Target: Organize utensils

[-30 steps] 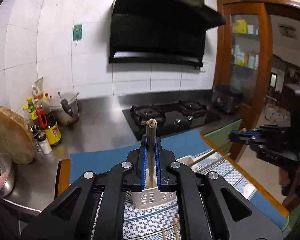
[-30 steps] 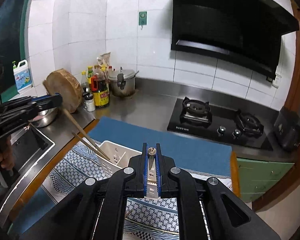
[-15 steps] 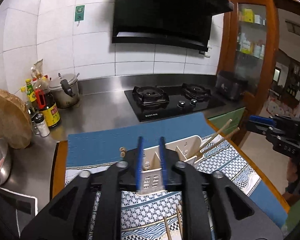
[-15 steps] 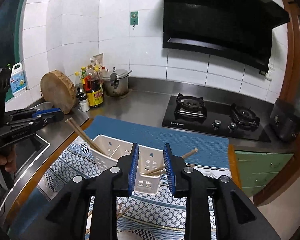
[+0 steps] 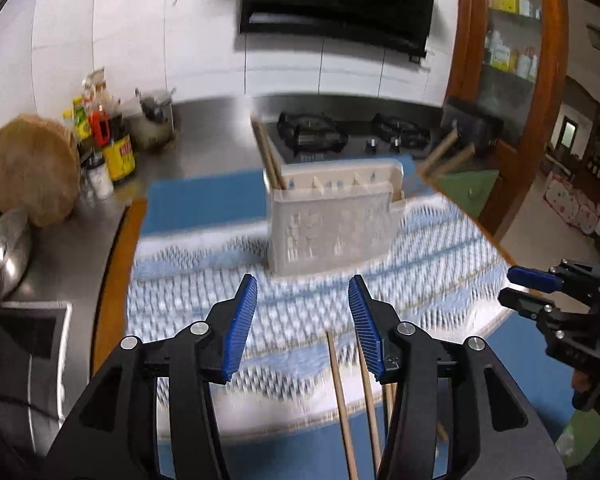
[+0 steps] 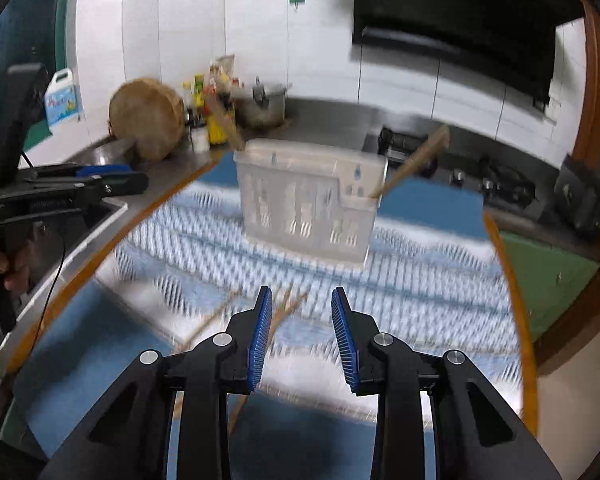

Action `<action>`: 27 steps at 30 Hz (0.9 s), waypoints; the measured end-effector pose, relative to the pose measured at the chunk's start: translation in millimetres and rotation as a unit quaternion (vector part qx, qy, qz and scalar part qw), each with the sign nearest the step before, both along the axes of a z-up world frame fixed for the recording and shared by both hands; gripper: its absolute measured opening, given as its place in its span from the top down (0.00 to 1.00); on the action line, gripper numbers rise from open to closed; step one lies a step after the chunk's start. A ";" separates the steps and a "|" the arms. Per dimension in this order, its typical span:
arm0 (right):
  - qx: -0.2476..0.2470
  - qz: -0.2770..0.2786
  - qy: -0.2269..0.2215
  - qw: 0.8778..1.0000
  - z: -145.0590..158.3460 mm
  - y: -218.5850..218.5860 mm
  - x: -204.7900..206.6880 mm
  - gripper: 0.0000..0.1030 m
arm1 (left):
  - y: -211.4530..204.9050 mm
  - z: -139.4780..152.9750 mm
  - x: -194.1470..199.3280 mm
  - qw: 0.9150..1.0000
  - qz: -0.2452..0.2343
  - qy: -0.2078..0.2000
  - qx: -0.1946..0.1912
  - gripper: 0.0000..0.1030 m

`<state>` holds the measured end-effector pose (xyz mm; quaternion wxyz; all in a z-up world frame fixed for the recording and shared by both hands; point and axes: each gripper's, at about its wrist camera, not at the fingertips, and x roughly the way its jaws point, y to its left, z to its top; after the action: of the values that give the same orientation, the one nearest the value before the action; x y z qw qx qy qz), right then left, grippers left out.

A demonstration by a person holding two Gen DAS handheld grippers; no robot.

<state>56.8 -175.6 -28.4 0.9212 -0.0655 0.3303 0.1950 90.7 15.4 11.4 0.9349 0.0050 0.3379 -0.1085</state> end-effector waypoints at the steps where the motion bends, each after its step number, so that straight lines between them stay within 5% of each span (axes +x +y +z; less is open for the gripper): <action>1: 0.002 0.002 0.016 1.000 -11.0 2.0 -4.9 0.70 | 0.0 -9.3 -6.9 1.000 0.002 0.009 0.004 0.53; 13: 0.018 0.005 0.112 0.994 -87.0 15.7 -43.5 0.79 | -6.9 -83.2 -54.7 0.995 0.012 0.093 0.018 0.51; 27: 0.030 0.012 0.165 0.986 -120.6 32.4 -40.4 0.87 | -20.9 -124.7 -77.0 0.989 -0.002 0.147 -0.006 0.51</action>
<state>16.4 -143.2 -149.0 0.8531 -0.0088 0.4710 0.2244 13.8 -5.5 -113.2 0.8748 -0.0161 0.4712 -0.1114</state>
